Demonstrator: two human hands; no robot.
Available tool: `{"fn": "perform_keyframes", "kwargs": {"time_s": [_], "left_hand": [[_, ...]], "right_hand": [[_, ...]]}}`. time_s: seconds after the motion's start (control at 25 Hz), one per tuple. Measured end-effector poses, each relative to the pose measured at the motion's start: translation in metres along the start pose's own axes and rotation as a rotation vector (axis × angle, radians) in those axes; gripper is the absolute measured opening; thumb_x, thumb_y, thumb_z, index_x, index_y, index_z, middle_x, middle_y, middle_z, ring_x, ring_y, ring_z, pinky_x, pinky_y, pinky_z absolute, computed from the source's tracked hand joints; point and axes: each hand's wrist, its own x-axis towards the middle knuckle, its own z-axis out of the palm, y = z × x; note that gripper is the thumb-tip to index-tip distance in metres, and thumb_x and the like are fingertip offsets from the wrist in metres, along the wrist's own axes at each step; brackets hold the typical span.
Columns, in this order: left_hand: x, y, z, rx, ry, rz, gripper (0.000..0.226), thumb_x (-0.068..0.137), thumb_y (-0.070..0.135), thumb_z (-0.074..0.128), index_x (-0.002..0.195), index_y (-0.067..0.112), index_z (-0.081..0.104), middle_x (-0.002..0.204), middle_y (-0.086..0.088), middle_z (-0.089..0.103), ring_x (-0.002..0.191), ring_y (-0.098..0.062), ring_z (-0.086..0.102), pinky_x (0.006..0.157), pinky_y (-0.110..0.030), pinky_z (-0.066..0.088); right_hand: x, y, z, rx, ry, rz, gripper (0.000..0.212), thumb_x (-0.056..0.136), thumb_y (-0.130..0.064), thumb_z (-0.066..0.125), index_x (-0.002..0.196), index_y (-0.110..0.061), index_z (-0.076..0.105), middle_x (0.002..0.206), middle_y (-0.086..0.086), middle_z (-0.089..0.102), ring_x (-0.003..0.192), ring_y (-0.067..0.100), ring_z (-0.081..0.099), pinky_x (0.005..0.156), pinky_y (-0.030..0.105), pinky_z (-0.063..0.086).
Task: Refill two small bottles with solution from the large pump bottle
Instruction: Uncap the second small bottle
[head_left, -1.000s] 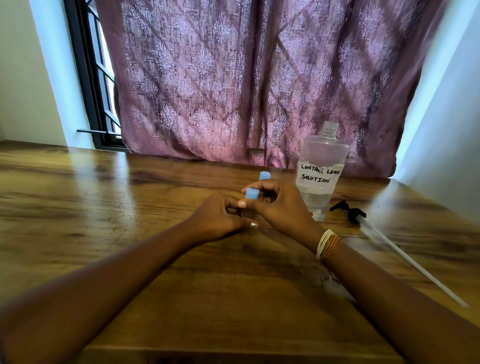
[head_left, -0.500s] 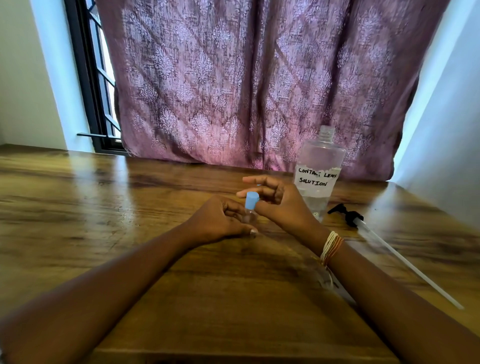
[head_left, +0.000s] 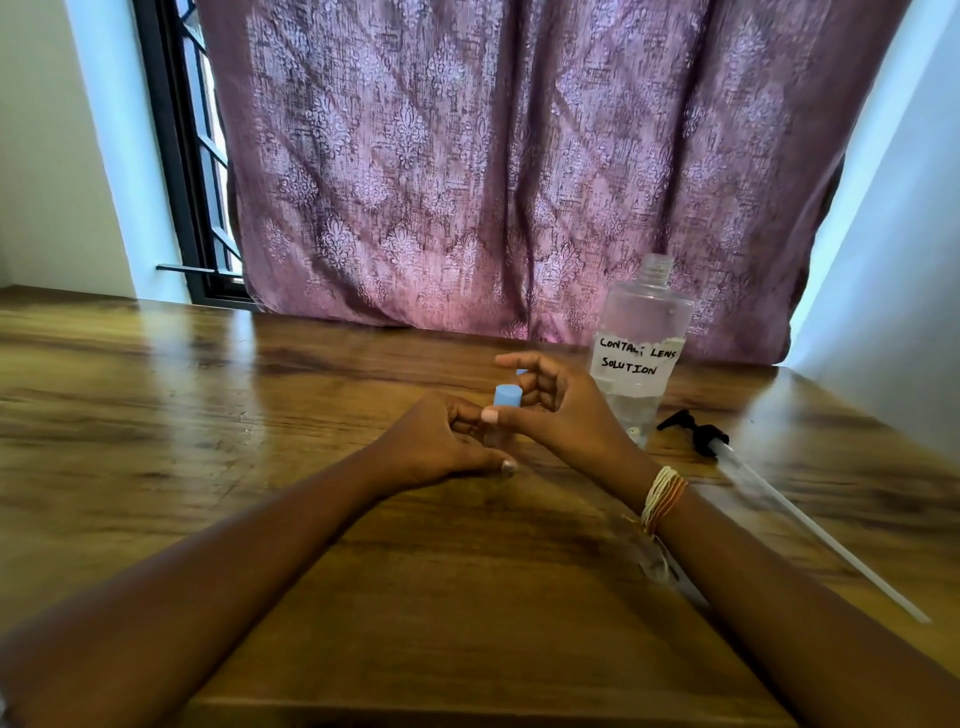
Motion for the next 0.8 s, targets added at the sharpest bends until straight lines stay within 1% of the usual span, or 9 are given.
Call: {"fn": "perform_keyframes", "kwargs": {"time_s": [0.08, 0.16, 0.24, 0.32, 0.4, 0.52, 0.6, 0.68, 0.8], "left_hand": [[0.0, 0.0, 0.001, -0.015, 0.013, -0.008, 0.018, 0.066, 0.01, 0.086, 0.076, 0.022, 0.076, 0.067, 0.004, 0.073, 0.059, -0.001, 0.061, 0.057, -0.015, 0.047], [0.001, 0.0, 0.001, -0.042, 0.024, -0.024, 0.023, 0.066, 0.007, 0.085, 0.08, 0.024, 0.076, 0.074, 0.003, 0.076, 0.066, -0.002, 0.066, 0.061, -0.015, 0.051], [0.001, -0.001, 0.001, -0.056, 0.03, -0.034, 0.025, 0.066, 0.005, 0.085, 0.081, 0.023, 0.075, 0.074, 0.003, 0.076, 0.068, -0.002, 0.067, 0.063, -0.014, 0.053], [0.002, -0.001, 0.001, -0.033, 0.041, -0.034, 0.025, 0.066, 0.008, 0.085, 0.084, 0.021, 0.075, 0.074, 0.004, 0.076, 0.067, -0.003, 0.067, 0.064, -0.015, 0.053], [0.003, -0.004, 0.001, 0.003, 0.071, -0.037, 0.025, 0.065, 0.01, 0.086, 0.084, 0.02, 0.073, 0.065, 0.01, 0.073, 0.06, 0.001, 0.063, 0.059, -0.014, 0.05], [0.006, -0.01, -0.002, 0.032, 0.103, -0.035, 0.028, 0.066, 0.012, 0.086, 0.09, 0.01, 0.073, 0.062, 0.011, 0.068, 0.057, 0.0, 0.059, 0.058, -0.017, 0.049], [0.006, -0.012, -0.004, 0.068, 0.108, -0.02, 0.028, 0.068, 0.013, 0.085, 0.092, 0.008, 0.073, 0.066, 0.006, 0.07, 0.057, -0.003, 0.06, 0.056, -0.017, 0.048], [0.006, -0.012, -0.005, 0.096, 0.104, 0.001, 0.025, 0.068, 0.015, 0.084, 0.091, 0.01, 0.074, 0.073, 0.0, 0.074, 0.061, -0.005, 0.063, 0.058, -0.018, 0.05], [0.006, -0.013, -0.005, 0.119, 0.107, 0.004, 0.031, 0.067, 0.02, 0.085, 0.095, 0.011, 0.074, 0.079, -0.003, 0.076, 0.065, -0.007, 0.066, 0.061, -0.02, 0.052]], "right_hand": [[0.001, 0.0, -0.002, 0.042, 0.048, -0.006, 0.052, 0.071, 0.002, 0.081, 0.117, -0.007, 0.059, 0.084, 0.0, 0.07, 0.076, 0.007, 0.068, 0.075, 0.019, 0.058], [0.002, 0.0, -0.006, 0.125, 0.086, -0.014, 0.045, 0.072, 0.007, 0.078, 0.11, -0.003, 0.058, 0.092, 0.009, 0.074, 0.084, 0.015, 0.072, 0.079, 0.025, 0.06], [0.002, -0.003, -0.008, 0.201, 0.112, -0.029, 0.036, 0.073, 0.008, 0.076, 0.103, -0.003, 0.058, 0.098, 0.015, 0.074, 0.092, 0.023, 0.073, 0.082, 0.029, 0.061], [0.004, -0.002, -0.009, 0.182, 0.147, -0.048, 0.028, 0.074, 0.007, 0.076, 0.095, -0.006, 0.062, 0.098, 0.01, 0.075, 0.094, 0.021, 0.074, 0.08, 0.027, 0.061], [0.005, 0.002, -0.013, 0.093, 0.176, -0.047, 0.021, 0.077, 0.005, 0.074, 0.092, -0.008, 0.067, 0.097, 0.003, 0.075, 0.092, 0.017, 0.073, 0.078, 0.025, 0.059], [0.007, 0.006, -0.021, -0.238, 0.128, -0.077, 0.018, 0.082, -0.005, 0.07, 0.097, -0.014, 0.075, 0.092, 0.009, 0.074, 0.077, 0.018, 0.07, 0.073, 0.026, 0.058], [0.005, 0.006, -0.024, -0.457, -0.007, -0.08, 0.02, 0.086, -0.011, 0.067, 0.103, -0.017, 0.075, 0.086, -0.002, 0.07, 0.068, 0.001, 0.063, 0.063, 0.012, 0.049], [0.003, 0.007, -0.024, -0.627, -0.103, -0.063, 0.027, 0.084, -0.014, 0.069, 0.111, -0.016, 0.072, 0.09, -0.007, 0.066, 0.07, -0.003, 0.06, 0.063, 0.007, 0.044], [0.003, 0.013, -0.021, -0.754, -0.137, -0.007, 0.039, 0.077, -0.016, 0.077, 0.115, -0.015, 0.067, 0.09, -0.003, 0.061, 0.073, 0.0, 0.055, 0.065, 0.011, 0.042]]}}
